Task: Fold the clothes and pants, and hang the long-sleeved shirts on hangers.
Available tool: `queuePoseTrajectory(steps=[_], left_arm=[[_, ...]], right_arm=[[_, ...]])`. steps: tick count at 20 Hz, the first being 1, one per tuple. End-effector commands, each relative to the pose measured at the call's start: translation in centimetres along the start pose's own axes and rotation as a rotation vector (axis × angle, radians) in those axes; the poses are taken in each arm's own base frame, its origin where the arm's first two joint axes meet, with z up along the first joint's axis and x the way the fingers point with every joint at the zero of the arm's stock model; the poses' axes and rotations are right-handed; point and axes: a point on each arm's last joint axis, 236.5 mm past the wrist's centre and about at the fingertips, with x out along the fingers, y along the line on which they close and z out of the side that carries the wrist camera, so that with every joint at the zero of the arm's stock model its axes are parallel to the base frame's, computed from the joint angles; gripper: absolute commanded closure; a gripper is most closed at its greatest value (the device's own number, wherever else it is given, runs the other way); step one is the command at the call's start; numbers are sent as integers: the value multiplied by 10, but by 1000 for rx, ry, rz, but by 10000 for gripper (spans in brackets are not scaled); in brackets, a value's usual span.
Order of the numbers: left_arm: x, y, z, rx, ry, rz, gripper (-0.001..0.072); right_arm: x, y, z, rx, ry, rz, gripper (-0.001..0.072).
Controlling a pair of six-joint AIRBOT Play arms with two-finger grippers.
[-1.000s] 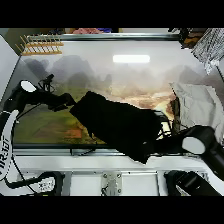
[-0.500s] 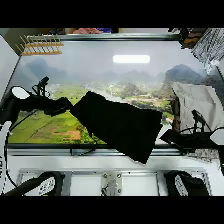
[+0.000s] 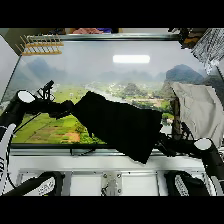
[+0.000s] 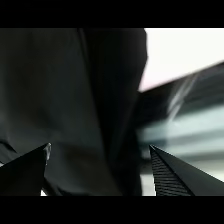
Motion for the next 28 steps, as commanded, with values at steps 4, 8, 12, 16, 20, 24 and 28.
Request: queuePoseTrajectory(steps=[4, 8, 12, 16, 20, 24, 28], left_arm=[[5, -8, -1, 23, 0, -4, 114], [5, -8, -2, 24, 3, -4, 115], [5, -8, -2, 26, 3, -3, 684], [5, -8, -2, 25, 1, -2, 690], [5, -8, -2, 25, 1, -2, 690], [5, -8, -2, 25, 4, -3, 690], [5, -8, -3, 24, 9, -4, 690]], right_arm=[[42, 31, 3, -25, -17, 80, -5], [60, 54, 0, -48, 4, 171, 36], [58, 80, 13, -166, -27, 240, 702], [20, 143, 57, -367, -131, 255, 703], [-57, 179, 158, -451, -353, 111, 704], [-132, 181, 266, -411, -527, 20, 704], [-197, 175, 343, -336, -694, 27, 704]])
